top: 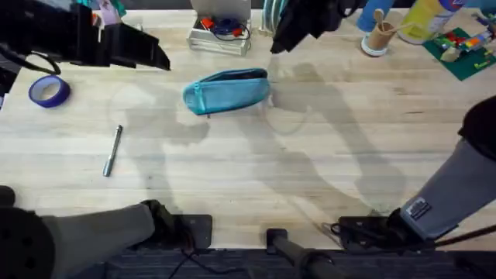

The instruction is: Unzip the bag, pick up the pens from the table one at a time and place them inside, then zip the bag closed.

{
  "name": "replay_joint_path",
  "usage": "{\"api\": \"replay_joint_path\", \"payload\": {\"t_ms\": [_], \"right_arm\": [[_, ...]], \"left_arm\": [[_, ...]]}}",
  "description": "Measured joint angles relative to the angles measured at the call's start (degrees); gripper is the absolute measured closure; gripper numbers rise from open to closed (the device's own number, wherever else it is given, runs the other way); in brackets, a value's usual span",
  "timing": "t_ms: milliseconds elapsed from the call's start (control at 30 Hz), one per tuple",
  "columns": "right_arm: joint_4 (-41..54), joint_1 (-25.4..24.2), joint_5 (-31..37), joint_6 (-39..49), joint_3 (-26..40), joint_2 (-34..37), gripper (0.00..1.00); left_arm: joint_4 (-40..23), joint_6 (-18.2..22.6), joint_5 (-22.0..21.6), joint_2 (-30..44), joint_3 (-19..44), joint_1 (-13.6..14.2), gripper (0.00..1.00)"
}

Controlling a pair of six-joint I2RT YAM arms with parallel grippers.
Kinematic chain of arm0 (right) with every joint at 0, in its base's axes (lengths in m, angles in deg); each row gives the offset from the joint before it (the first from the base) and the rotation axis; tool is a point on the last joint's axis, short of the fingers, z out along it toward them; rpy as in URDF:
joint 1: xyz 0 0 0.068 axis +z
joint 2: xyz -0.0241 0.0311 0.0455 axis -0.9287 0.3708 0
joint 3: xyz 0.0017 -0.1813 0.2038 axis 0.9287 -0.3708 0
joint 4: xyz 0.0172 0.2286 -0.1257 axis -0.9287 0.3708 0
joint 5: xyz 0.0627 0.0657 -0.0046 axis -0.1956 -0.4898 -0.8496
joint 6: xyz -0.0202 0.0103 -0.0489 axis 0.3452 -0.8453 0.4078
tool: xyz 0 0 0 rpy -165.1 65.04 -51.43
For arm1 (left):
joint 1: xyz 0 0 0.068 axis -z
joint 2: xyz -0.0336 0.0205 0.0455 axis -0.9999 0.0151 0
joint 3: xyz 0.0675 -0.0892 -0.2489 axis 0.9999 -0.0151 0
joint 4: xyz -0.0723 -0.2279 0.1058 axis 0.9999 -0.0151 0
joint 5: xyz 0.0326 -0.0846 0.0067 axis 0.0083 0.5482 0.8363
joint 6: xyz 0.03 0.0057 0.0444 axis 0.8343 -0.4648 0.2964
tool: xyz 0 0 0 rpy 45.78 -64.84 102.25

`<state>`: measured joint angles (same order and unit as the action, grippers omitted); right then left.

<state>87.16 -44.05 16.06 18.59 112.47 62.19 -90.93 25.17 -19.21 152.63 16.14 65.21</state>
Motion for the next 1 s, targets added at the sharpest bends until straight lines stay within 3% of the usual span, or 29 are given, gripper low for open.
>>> {"api": "replay_joint_path", "payload": {"t_ms": [367,700,1000], "right_arm": [[1.33,0.00,0.00,8.72,0.00,0.00,0.970],[1.66,0.00,0.00,9.31,0.00,0.00,0.971],[2.51,0.00,0.00,9.31,0.00,0.02,0.971]], "left_arm": [[3.56,-1.29,-0.38,-2.30,-0.71,2.63,0.002],[15.72,-9.42,-6.40,-21.06,-16.83,2.62,0.003],[16.31,-12.93,-10.34,-26.82,-22.43,2.62,0.005]]}}
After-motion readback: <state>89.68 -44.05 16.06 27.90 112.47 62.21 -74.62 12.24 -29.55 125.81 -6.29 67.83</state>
